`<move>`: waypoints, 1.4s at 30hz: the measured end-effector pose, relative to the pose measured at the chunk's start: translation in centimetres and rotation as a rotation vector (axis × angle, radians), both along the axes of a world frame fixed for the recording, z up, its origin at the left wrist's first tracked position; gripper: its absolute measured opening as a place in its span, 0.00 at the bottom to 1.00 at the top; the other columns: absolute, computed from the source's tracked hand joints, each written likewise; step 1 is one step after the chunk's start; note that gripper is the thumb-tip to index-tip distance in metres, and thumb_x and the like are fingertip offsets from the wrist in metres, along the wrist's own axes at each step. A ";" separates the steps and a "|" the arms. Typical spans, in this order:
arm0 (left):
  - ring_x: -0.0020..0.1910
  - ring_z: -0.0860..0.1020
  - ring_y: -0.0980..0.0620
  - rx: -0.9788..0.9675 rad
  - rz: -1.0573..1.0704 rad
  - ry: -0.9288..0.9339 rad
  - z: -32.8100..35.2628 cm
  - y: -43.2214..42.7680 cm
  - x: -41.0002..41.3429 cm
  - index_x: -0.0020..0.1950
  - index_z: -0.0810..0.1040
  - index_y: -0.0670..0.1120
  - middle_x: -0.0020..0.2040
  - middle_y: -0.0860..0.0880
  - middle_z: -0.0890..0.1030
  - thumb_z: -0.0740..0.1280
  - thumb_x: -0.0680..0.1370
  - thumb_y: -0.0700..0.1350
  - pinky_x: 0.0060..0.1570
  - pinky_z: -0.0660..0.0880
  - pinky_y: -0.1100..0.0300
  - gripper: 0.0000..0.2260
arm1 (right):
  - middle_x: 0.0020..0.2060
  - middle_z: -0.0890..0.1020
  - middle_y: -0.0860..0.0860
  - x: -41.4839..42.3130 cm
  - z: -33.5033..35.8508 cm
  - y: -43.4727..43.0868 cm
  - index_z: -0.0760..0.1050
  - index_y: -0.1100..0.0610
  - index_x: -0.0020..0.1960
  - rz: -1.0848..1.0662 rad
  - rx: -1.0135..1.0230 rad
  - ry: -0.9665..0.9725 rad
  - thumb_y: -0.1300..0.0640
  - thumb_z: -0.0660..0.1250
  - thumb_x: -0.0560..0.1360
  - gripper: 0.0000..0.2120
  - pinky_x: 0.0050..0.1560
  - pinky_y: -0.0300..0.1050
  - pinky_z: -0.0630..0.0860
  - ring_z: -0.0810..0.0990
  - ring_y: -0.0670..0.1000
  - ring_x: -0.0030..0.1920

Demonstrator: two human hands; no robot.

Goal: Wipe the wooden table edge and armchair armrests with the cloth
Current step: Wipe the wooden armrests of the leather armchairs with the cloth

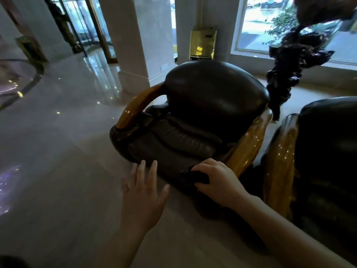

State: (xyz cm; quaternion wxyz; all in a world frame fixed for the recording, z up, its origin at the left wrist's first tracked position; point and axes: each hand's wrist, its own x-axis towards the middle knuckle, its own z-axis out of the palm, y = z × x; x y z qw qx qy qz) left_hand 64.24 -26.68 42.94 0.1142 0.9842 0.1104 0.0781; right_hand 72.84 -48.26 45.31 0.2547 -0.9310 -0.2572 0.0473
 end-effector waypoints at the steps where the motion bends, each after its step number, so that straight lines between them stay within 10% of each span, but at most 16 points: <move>1: 0.80 0.46 0.45 -0.005 -0.034 0.002 -0.3 -0.5 1.3 0.79 0.44 0.56 0.81 0.47 0.49 0.50 0.78 0.66 0.74 0.51 0.38 0.33 | 0.62 0.75 0.41 0.4 -0.4 -0.8 0.74 0.40 0.66 -0.040 0.004 0.001 0.49 0.72 0.75 0.20 0.57 0.39 0.71 0.73 0.46 0.60; 15: 0.80 0.44 0.46 -0.013 -0.571 0.087 -4.8 -6.3 17.4 0.79 0.46 0.55 0.81 0.46 0.52 0.47 0.77 0.67 0.75 0.48 0.38 0.33 | 0.62 0.76 0.42 4.1 -3.9 -7.5 0.75 0.42 0.65 -0.556 0.042 0.030 0.50 0.73 0.74 0.20 0.59 0.41 0.76 0.75 0.45 0.60; 20: 0.80 0.43 0.46 0.041 -0.693 0.167 -6.5 -8.9 21.1 0.79 0.44 0.55 0.81 0.46 0.50 0.41 0.75 0.68 0.76 0.49 0.38 0.34 | 0.59 0.75 0.38 4.0 -5.6 -9.8 0.76 0.41 0.64 -0.702 0.060 0.068 0.50 0.73 0.73 0.19 0.50 0.29 0.67 0.73 0.40 0.56; 42: 0.79 0.42 0.47 0.021 -0.740 0.303 -23.0 -27.2 42.8 0.80 0.47 0.54 0.81 0.45 0.48 0.52 0.79 0.63 0.77 0.47 0.41 0.32 | 0.59 0.74 0.41 19.6 -24.6 -29.4 0.76 0.48 0.66 -1.062 0.301 0.161 0.54 0.73 0.73 0.22 0.59 0.38 0.74 0.75 0.42 0.59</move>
